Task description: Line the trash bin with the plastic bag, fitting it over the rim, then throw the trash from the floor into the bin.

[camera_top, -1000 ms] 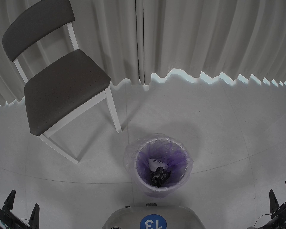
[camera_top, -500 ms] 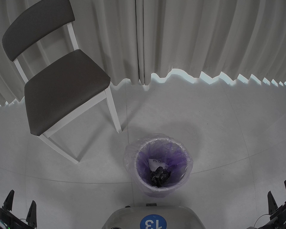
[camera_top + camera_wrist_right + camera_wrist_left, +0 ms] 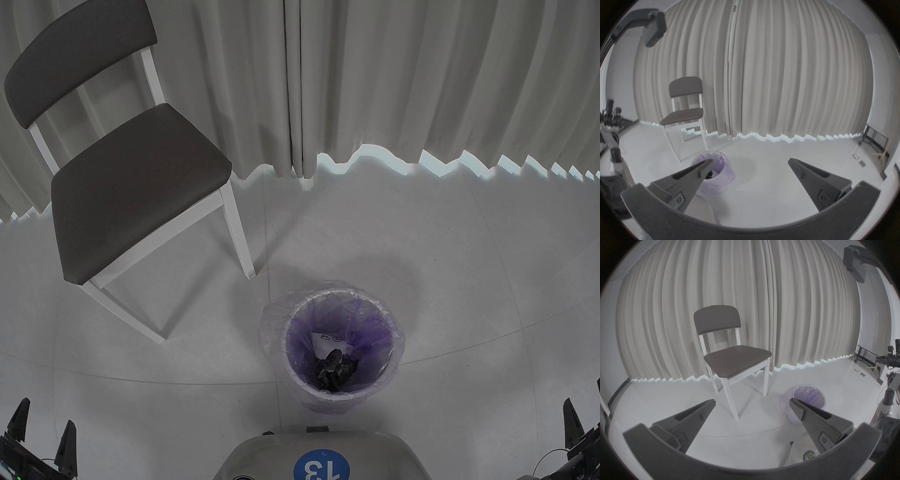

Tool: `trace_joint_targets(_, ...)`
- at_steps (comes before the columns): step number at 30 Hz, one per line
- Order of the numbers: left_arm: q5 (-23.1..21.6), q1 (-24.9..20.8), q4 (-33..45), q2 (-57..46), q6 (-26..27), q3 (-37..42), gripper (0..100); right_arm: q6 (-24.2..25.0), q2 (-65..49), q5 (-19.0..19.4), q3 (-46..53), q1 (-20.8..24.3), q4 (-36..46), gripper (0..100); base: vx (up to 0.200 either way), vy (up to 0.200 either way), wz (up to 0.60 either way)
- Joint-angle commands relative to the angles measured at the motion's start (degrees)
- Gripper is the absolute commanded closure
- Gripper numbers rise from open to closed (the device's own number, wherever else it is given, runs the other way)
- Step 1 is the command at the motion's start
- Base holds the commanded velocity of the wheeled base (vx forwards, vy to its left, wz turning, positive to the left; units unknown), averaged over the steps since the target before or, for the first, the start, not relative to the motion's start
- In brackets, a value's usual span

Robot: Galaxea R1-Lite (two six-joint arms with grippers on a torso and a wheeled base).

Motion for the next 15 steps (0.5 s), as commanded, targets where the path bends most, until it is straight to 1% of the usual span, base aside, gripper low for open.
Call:
trace_joint_targets(1, 0.01, 0.0, -0.02, -0.84, 0.0, 1.01, 0, 0.05, -0.24, 0.03, 1.01, 0.01, -0.01, 0, 0.0, 0.0, 0.0)
trace_joint_targets(15, 0.01, 0.0, -0.02, -0.84, 0.0, 1.01, 0, 0.23, -0.24, -0.14, 1.01, 0.1, -0.1, 0, 0.0, 0.0, 0.0)
